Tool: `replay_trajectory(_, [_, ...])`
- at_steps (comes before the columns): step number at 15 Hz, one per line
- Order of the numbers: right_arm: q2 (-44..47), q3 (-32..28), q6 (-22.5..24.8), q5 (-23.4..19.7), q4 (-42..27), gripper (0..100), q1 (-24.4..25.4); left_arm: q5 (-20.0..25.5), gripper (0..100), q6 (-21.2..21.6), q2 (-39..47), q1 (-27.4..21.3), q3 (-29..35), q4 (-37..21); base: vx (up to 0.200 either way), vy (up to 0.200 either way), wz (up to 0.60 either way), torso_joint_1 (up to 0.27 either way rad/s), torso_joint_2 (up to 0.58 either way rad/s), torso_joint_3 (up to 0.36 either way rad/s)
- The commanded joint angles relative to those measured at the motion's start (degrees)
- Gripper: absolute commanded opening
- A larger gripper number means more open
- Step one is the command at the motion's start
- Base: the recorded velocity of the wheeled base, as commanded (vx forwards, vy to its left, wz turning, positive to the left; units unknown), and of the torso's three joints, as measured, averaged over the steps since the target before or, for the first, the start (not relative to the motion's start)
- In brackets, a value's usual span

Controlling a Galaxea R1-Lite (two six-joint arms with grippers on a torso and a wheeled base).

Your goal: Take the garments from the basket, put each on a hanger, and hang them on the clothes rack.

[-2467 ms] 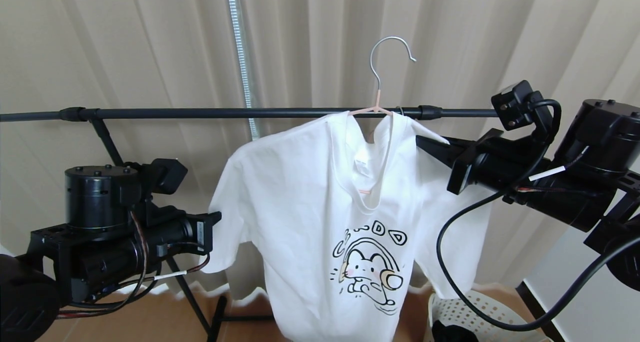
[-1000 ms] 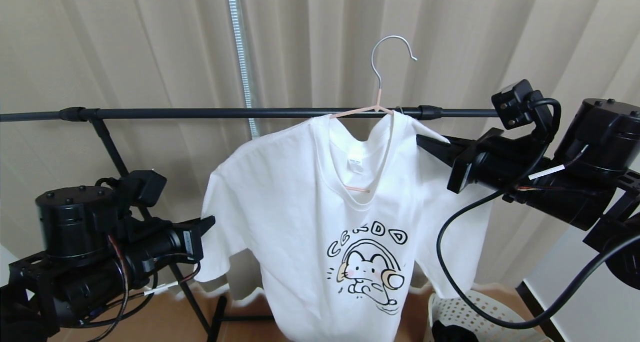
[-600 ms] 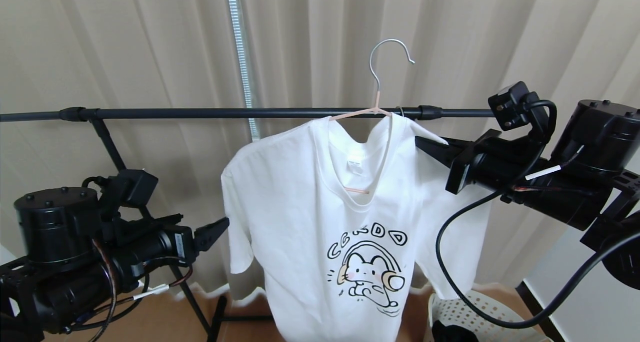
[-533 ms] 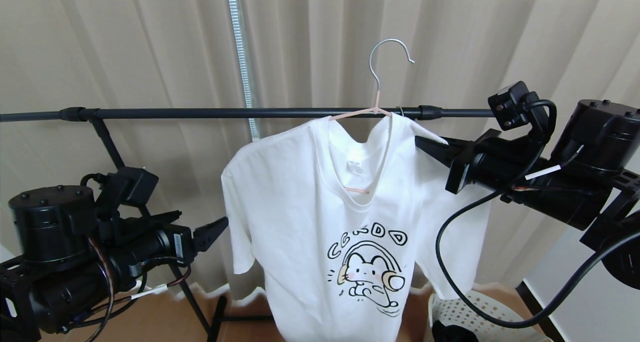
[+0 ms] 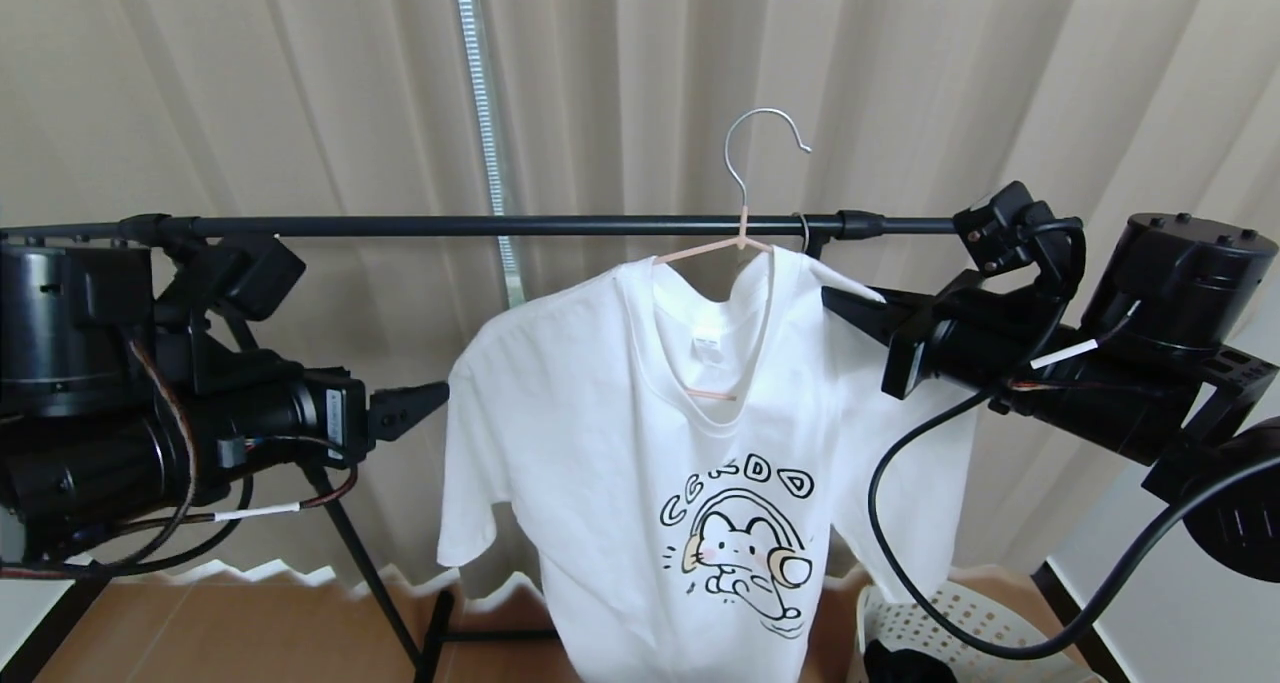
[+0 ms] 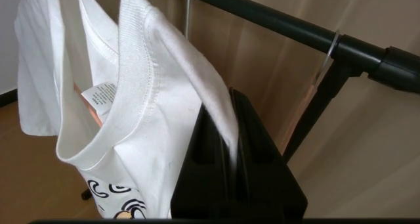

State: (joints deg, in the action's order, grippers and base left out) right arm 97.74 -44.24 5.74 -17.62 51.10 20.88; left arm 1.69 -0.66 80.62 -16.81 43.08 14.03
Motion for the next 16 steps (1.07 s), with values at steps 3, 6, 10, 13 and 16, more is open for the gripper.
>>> replay_trajectory(3, [0.08, 0.91, 0.06, -0.14, 0.05, 0, 0.3, 0.33, 100, 1.63, -3.18, -4.99, 16.24, -18.34, 0.0, 0.0, 0.0, 0.0, 0.0, 0.0])
replay_trajectory(6, [-0.19, 1.88, 0.23, -1.02, 0.05, 0, 1.35, 0.77, 100, 6.72, -3.01, -8.33, 17.91, -19.66, 0.0, 0.0, 0.0, 0.0, 0.0, 0.0])
replay_trajectory(10, [-0.45, 3.02, 0.23, -1.9, 0.14, 0, 2.94, 2.7, 100, 8.22, 0.86, -14.48, 25.12, -26.16, 0.0, 0.0, 0.0, 0.0, 0.0, 0.0])
replay_trajectory(13, [-0.98, 3.46, 0.23, -4.09, 0.23, 0, 3.02, 12.46, 100, 8.66, 3.85, -14.57, 29.34, -27.39, 0.0, 0.0, 0.0, 0.0, 0.0, 0.0])
replay_trajectory(16, [-2.12, 3.99, 0.23, -5.68, 0.23, 0, 3.02, 19.75, 100, 8.92, 6.13, -13.86, 32.15, -29.68, 0.0, 0.0, 0.0, 0.0, 0.0, 0.0])
